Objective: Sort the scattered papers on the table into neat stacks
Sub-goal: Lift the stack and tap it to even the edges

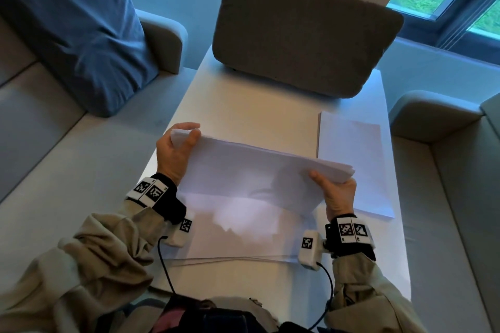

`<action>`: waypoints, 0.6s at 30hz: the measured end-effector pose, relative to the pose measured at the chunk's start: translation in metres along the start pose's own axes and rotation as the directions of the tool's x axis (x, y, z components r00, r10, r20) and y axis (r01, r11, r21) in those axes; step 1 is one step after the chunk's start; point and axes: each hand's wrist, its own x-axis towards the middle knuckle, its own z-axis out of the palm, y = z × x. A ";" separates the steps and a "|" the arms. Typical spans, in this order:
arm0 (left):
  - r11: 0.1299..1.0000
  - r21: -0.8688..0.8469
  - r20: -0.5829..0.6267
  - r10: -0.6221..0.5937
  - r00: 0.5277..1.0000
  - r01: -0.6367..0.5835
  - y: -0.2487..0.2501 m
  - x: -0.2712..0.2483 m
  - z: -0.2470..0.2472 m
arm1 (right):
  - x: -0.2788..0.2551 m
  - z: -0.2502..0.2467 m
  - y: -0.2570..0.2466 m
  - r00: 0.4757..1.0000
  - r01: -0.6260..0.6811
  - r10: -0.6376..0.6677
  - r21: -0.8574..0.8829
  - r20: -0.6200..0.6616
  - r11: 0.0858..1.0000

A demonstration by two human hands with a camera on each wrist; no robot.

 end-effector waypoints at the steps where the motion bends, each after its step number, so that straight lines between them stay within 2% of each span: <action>1: 1.000 0.009 -0.009 0.012 1.000 -0.012 0.000 0.000 0.001 | 0.001 0.001 -0.001 1.000 0.018 -0.018 0.006 -0.019 1.000; 4: 0.999 0.017 -0.015 0.044 0.999 -0.044 0.004 0.000 0.002 | 0.001 0.002 -0.004 0.994 0.099 -0.096 0.046 -0.047 0.994; 8: 0.998 -0.014 -0.026 0.064 0.998 -0.064 0.006 0.000 0.002 | 0.004 0.007 -0.009 0.977 0.154 -0.137 0.098 -0.162 0.983; 12: 0.998 -0.015 -0.050 0.064 0.997 -0.065 0.010 -0.002 0.005 | 0.007 0.013 -0.008 0.962 0.158 -0.143 0.047 -0.234 0.986; 18: 0.994 0.005 -0.064 0.112 0.992 -0.112 0.008 -0.001 0.000 | 0.005 0.014 -0.006 0.950 0.176 -0.156 0.052 -0.271 0.983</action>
